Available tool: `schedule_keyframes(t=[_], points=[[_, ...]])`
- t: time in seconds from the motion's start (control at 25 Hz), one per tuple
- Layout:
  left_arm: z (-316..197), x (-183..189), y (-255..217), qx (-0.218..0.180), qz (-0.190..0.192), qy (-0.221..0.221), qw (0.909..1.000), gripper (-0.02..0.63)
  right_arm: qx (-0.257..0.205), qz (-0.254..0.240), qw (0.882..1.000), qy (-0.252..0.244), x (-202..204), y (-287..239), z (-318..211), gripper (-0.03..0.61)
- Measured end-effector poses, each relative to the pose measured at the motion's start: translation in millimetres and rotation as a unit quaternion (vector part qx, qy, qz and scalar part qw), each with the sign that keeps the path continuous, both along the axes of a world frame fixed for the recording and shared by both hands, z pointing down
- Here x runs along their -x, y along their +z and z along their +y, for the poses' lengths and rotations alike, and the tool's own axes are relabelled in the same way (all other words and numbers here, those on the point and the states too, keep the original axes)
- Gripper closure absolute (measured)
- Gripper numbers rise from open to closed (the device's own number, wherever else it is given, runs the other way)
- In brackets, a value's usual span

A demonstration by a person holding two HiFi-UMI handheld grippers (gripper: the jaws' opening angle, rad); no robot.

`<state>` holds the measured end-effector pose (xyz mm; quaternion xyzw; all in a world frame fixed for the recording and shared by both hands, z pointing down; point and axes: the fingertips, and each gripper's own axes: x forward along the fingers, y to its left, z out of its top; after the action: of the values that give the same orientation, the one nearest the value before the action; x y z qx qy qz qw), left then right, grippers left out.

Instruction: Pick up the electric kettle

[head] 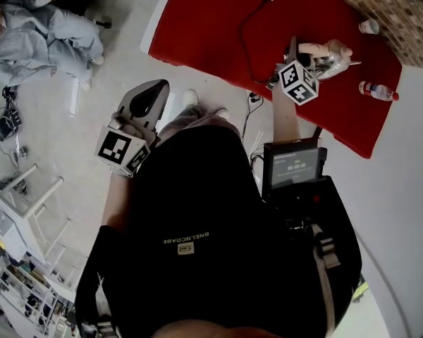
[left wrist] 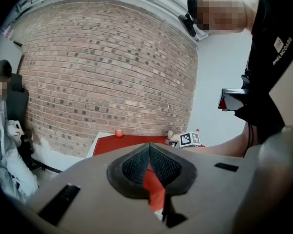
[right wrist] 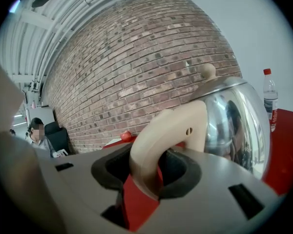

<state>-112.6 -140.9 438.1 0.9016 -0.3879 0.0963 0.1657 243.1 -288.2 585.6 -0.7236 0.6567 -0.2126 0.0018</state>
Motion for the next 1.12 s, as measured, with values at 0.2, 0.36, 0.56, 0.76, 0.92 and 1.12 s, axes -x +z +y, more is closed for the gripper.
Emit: schedule_keyframes(t=[0.2, 0.36, 0.56, 0.76, 0.92, 1.12], points=[[6, 10, -11, -0.010, 0.011, -0.002, 0.9999, 0.607, -0.006, 0.008, 1.000, -0.023, 19, -20, 5, 0.428], [9, 14, -16, -0.016, 0.015, 0.001, 0.9998, 0.607, -0.013, 0.003, 0.999, -0.051, 38, -40, 5, 0.428], [11, 17, -31, -0.026, 0.028, 0.002, 0.9993, 0.607, -0.032, -0.016, 0.995, -0.098, 67, -77, 7, 0.428], [7, 14, -30, -0.031, 0.040, 0.012, 0.9986, 0.607, -0.042, -0.016, 0.986, -0.162, 99, -96, 6, 0.428], [3, 11, -35, -0.041, 0.046, 0.023, 0.9979, 0.607, -0.050, -0.024, 0.977, -0.204, 119, -118, 7, 0.428], [-8, 8, -38, -0.048, 0.054, 0.035, 0.9968, 0.607, -0.054, -0.030, 0.967, -0.248, 143, -139, 6, 0.426]])
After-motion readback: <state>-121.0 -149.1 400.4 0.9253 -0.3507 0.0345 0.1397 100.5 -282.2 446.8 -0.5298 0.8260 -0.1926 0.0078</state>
